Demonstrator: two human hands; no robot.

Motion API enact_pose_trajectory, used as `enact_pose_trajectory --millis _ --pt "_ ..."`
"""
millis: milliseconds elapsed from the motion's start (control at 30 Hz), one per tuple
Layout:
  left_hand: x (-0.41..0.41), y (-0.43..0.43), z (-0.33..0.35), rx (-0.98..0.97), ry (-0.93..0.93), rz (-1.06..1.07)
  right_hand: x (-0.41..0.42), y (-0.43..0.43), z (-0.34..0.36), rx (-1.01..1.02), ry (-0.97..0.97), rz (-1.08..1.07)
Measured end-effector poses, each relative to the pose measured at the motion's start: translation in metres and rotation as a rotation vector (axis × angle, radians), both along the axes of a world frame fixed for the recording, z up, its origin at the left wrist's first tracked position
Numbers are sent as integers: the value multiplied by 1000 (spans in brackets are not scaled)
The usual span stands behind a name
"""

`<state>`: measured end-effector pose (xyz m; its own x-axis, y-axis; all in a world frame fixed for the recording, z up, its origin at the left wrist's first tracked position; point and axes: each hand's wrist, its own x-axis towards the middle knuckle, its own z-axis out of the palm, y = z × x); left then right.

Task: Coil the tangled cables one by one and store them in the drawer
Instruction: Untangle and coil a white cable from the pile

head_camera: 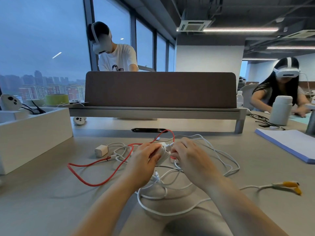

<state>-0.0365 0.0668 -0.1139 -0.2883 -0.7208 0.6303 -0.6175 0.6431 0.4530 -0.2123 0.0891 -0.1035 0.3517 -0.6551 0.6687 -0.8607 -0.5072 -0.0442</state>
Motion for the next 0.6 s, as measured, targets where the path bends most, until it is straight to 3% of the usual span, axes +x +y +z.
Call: enact_pose_trajectory --millis 167,300,400,600 --pt "0 -1 -1 20 -17 -14 2 0 -2 385 -354 4" --pt "1 -3 -1 31 -27 -18 5 -1 -3 507 -639 93" --pt "2 -2 -2 13 -46 -21 4 -3 -4 466 -601 71" --pt "3 0 -1 20 -73 -97 -3 -3 -2 127 -442 38"
